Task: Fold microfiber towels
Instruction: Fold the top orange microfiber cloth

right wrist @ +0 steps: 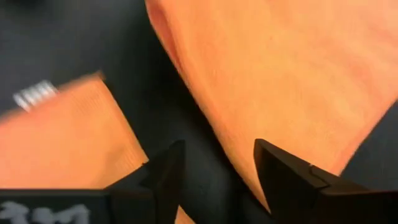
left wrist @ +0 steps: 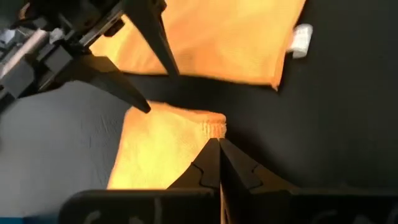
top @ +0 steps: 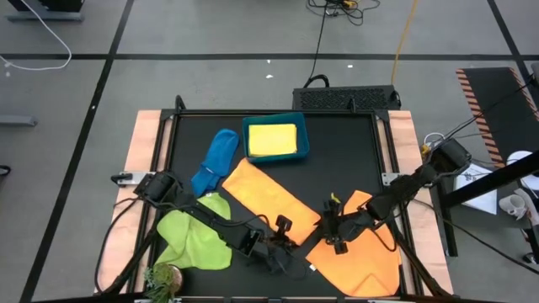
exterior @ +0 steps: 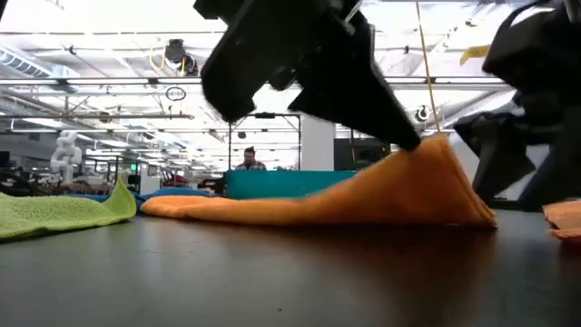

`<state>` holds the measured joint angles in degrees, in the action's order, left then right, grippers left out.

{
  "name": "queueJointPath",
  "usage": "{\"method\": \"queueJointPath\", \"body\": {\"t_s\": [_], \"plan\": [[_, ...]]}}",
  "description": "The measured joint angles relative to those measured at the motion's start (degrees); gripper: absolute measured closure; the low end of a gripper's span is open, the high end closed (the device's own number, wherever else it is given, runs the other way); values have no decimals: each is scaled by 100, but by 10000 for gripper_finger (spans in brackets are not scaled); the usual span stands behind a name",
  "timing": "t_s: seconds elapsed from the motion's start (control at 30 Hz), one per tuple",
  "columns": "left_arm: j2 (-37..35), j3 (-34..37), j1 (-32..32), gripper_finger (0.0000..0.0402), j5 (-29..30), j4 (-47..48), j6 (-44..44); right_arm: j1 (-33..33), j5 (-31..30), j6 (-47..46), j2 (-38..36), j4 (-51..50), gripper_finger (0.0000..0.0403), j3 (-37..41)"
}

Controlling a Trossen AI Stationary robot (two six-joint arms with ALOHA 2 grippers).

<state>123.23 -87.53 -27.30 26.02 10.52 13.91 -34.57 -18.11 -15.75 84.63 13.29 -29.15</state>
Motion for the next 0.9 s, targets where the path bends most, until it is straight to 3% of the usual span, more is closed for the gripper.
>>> {"method": "queueJointPath", "body": {"t_s": [0.2, 0.5, 0.73, 0.9], "plan": [[-40, 4, 62, 401, 13, 36, -74, -7, -296, 284, 489, 245, 196, -9], [-38, 0, 106, 401, 12, 108, -96, -9, -571, 563, 732, 386, 214, -20], [-38, 0, 151, 401, 1, 157, -200, -11, -558, 643, 743, 499, 287, -15], [-38, 0, 271, 385, -453, 432, -679, -1, -569, 633, 755, 708, 364, -4]]}}
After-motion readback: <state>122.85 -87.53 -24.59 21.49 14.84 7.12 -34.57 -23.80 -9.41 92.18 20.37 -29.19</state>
